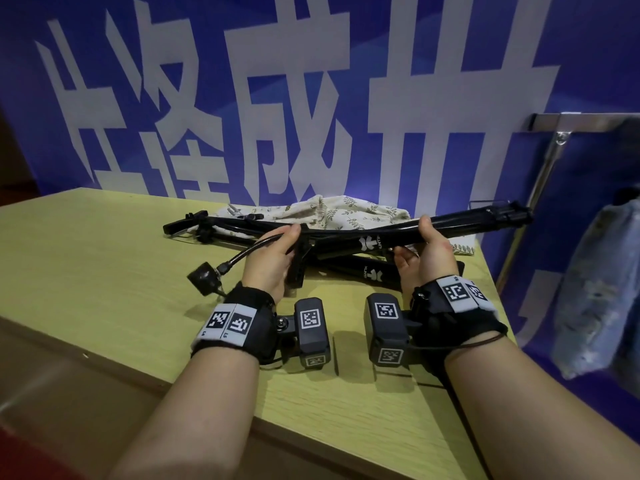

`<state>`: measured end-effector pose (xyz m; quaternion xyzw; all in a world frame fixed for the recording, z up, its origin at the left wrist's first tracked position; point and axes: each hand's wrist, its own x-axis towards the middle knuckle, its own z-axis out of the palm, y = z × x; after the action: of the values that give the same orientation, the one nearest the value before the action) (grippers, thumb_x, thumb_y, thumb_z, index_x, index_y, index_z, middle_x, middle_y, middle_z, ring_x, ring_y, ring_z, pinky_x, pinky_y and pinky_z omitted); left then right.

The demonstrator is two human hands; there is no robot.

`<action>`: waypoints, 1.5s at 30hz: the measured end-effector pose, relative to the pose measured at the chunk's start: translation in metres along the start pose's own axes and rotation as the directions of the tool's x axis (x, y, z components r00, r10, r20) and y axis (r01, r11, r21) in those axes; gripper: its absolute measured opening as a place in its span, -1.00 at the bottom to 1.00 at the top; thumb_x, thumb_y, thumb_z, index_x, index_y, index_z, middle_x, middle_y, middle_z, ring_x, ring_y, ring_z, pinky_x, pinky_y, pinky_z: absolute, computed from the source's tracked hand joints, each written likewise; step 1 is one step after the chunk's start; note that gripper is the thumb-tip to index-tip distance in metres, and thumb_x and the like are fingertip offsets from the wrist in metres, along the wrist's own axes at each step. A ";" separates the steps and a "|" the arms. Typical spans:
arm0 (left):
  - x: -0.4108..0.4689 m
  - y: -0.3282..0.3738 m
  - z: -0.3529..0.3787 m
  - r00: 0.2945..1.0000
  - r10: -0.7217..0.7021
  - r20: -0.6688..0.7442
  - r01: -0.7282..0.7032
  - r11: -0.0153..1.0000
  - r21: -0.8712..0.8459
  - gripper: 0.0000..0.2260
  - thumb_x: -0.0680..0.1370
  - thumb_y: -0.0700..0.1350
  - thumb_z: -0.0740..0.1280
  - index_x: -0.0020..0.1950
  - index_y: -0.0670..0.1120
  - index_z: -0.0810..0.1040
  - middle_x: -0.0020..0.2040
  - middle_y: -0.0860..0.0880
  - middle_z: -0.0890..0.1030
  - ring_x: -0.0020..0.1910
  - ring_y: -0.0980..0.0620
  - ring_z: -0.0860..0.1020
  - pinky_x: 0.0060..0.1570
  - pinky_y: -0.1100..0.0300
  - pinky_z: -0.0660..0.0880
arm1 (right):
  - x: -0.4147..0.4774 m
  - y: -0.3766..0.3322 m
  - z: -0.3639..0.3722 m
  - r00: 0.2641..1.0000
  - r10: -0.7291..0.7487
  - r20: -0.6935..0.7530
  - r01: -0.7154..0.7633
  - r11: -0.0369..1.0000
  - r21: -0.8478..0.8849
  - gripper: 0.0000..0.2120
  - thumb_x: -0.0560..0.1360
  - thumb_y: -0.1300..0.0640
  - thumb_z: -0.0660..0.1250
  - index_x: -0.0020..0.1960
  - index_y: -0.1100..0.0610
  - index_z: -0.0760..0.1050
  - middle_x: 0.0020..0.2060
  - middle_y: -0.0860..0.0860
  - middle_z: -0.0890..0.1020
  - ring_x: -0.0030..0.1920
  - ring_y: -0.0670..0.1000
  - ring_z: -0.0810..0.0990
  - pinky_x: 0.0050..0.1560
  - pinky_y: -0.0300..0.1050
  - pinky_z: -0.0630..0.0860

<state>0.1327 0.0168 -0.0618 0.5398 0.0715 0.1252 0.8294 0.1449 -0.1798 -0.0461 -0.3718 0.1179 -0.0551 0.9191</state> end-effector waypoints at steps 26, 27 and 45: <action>-0.001 0.002 -0.001 1.000 0.013 0.004 -0.013 1.000 -0.022 -0.75 0.55 -0.06 0.37 0.19 -0.12 0.63 0.00 -0.04 0.72 0.05 0.06 0.66 0.26 0.05 0.45 | -0.014 0.001 0.009 0.999 -0.041 -0.021 0.037 0.985 -0.169 -0.42 0.42 0.10 0.46 0.32 0.21 0.28 0.09 0.14 0.55 -0.20 0.01 0.60 -0.24 -0.16 0.62; -0.001 0.002 0.000 1.000 0.011 0.002 -0.011 1.000 -0.022 -0.76 0.56 -0.06 0.37 0.17 -0.12 0.63 -0.01 -0.05 0.72 0.03 0.06 0.66 0.26 0.05 0.46 | -0.014 0.001 0.008 0.999 -0.035 -0.017 0.032 0.985 -0.169 -0.43 0.42 0.10 0.46 0.32 0.21 0.28 0.10 0.14 0.55 -0.19 0.01 0.60 -0.22 -0.15 0.62; -0.005 0.005 0.003 0.997 0.044 -0.061 -0.052 0.990 -0.134 -0.90 0.56 -0.19 0.37 0.05 -0.16 0.64 -0.12 -0.07 0.72 -0.17 0.09 0.69 -0.26 0.26 0.58 | -0.018 0.001 0.009 0.998 -0.048 0.034 0.054 0.981 -0.188 -0.45 0.45 0.12 0.44 0.32 0.24 0.29 0.15 0.16 0.55 -0.19 0.00 0.60 -0.29 -0.21 0.63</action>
<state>0.1281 0.0146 -0.0566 0.4800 0.0739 0.1650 0.8585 0.1301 -0.1699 -0.0377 -0.4608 0.0995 -0.0616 0.8797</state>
